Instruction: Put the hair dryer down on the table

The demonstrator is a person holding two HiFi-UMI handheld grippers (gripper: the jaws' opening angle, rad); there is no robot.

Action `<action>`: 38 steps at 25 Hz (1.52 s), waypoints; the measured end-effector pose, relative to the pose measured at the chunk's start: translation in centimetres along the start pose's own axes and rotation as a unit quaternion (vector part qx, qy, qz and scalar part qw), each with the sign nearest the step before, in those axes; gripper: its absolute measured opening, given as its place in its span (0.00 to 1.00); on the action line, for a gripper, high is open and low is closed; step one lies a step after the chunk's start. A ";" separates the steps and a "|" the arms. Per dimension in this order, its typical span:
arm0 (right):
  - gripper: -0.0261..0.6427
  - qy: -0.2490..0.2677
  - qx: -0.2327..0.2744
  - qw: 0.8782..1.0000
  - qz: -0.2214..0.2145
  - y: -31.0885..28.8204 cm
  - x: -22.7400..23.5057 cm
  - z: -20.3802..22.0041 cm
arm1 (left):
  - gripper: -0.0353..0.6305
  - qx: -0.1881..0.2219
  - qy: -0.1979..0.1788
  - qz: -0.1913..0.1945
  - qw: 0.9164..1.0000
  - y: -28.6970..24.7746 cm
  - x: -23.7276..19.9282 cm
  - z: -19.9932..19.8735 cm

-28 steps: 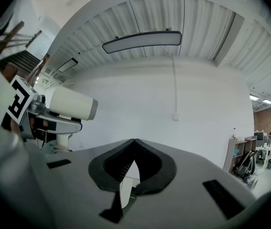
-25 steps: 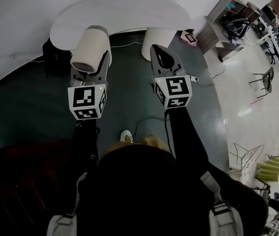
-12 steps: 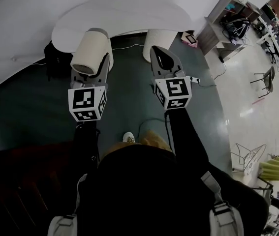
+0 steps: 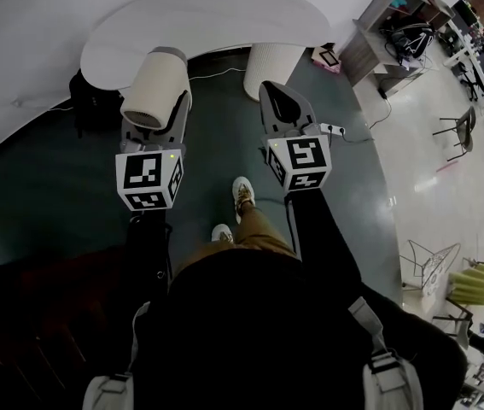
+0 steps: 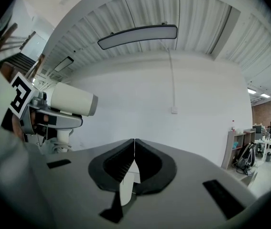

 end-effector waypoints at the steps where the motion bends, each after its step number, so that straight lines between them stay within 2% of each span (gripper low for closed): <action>1: 0.08 -0.001 -0.002 1.000 0.000 -0.2 0.3 0.2 | 0.37 -0.002 0.001 0.001 1.000 -0.4 0.0 0.2; 12: 0.08 -0.021 -0.003 1.000 -0.010 -6.5 5.2 0.4 | 0.37 -0.018 -0.006 0.001 1.000 -7.7 -0.9 1.2; 30: 0.08 -0.037 0.009 0.998 -0.046 -20.5 17.0 -2.6 | 0.37 -0.030 -0.017 -0.016 0.999 -24.7 -1.9 0.8; 38: 0.08 -0.031 0.018 0.998 -0.052 -22.6 20.1 -3.8 | 0.37 -0.030 -0.015 -0.012 0.999 -29.2 -1.3 0.6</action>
Point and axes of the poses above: the fingertips, and each gripper's own axes: y backward along the fingers, x to its right, z out of its underside, the point moved 4 cm from there along y, backward along the fingers, and after that the axes turned 15 degrees about -y, right-handed, at the moved point
